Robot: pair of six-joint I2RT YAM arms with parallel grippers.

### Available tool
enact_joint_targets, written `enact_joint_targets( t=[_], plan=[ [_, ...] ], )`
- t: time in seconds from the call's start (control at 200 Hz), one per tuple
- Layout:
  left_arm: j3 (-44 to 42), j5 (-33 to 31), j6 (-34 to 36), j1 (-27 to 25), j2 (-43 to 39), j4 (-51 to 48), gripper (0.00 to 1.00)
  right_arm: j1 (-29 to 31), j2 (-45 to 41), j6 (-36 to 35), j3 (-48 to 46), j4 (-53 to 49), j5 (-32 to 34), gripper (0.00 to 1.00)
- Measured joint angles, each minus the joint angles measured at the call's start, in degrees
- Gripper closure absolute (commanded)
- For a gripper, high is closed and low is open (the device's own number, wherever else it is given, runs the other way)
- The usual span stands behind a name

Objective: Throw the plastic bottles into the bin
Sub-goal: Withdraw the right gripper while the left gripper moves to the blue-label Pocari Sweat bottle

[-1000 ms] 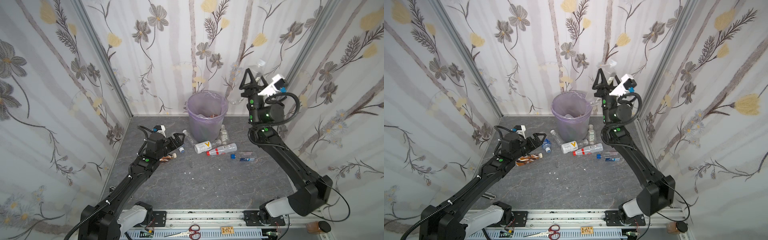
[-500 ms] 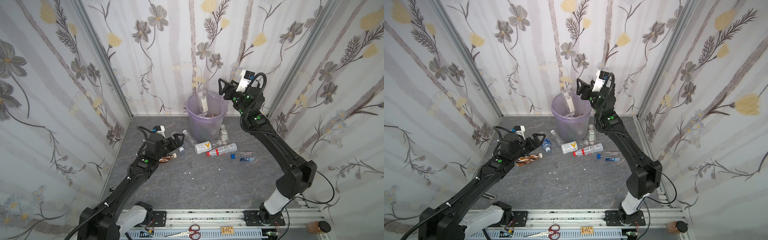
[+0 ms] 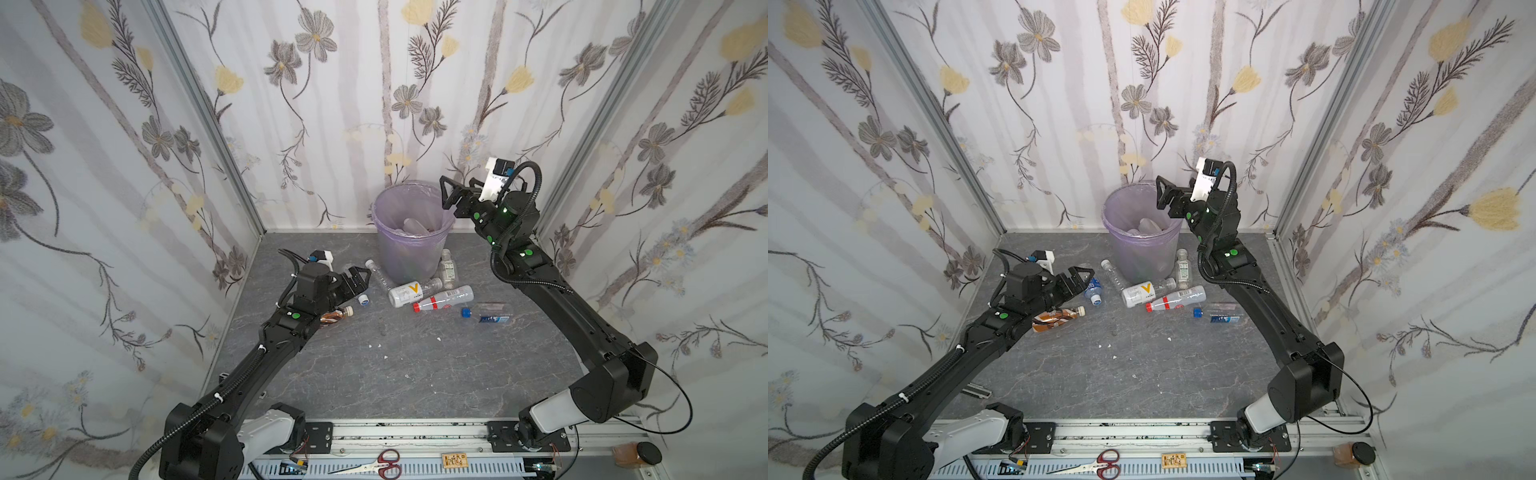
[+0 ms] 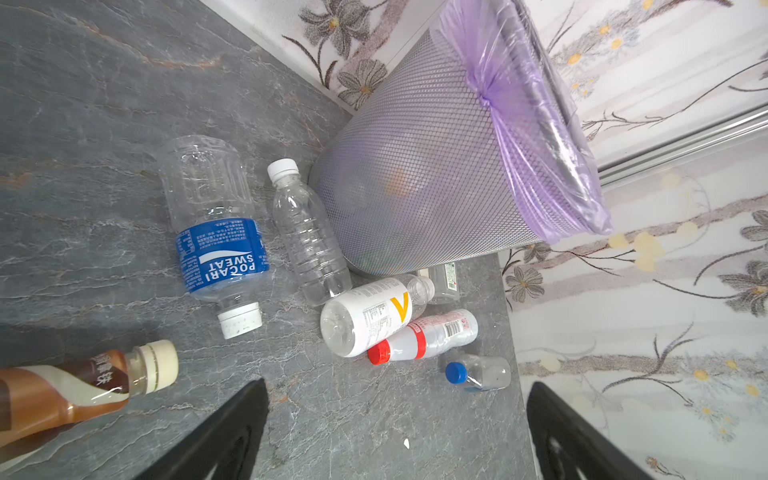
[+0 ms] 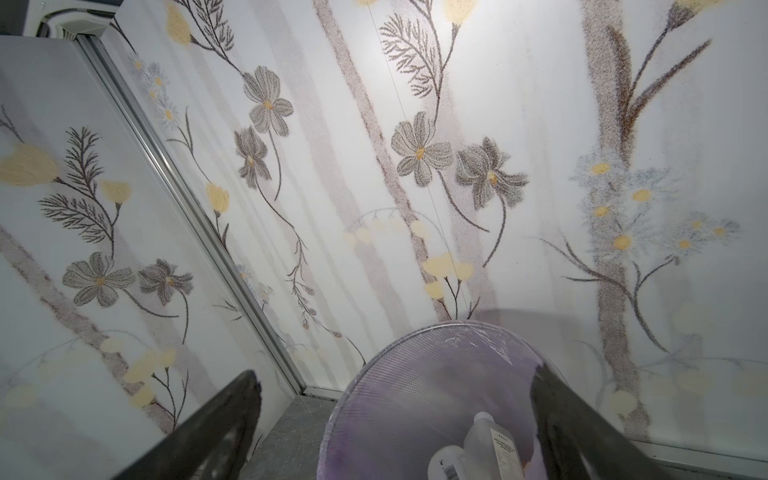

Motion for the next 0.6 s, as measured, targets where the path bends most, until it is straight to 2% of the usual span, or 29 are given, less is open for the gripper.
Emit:
enact_joint_targets(
  t=[0.39, 0.6],
  plan=[
    [4.24, -6.16, 4.39, 1.57, 3.43, -10.67, 0.00, 0.87, -11.23, -1.33, -18.14, -0.92, 2.43, 0.00],
    [6.84, -11.10, 8.26, 3.54, 6.19, -18.36, 0.00, 6.78, -13.68, -3.41, -27.98, -1.31, 4.52, 0.00]
  ],
)
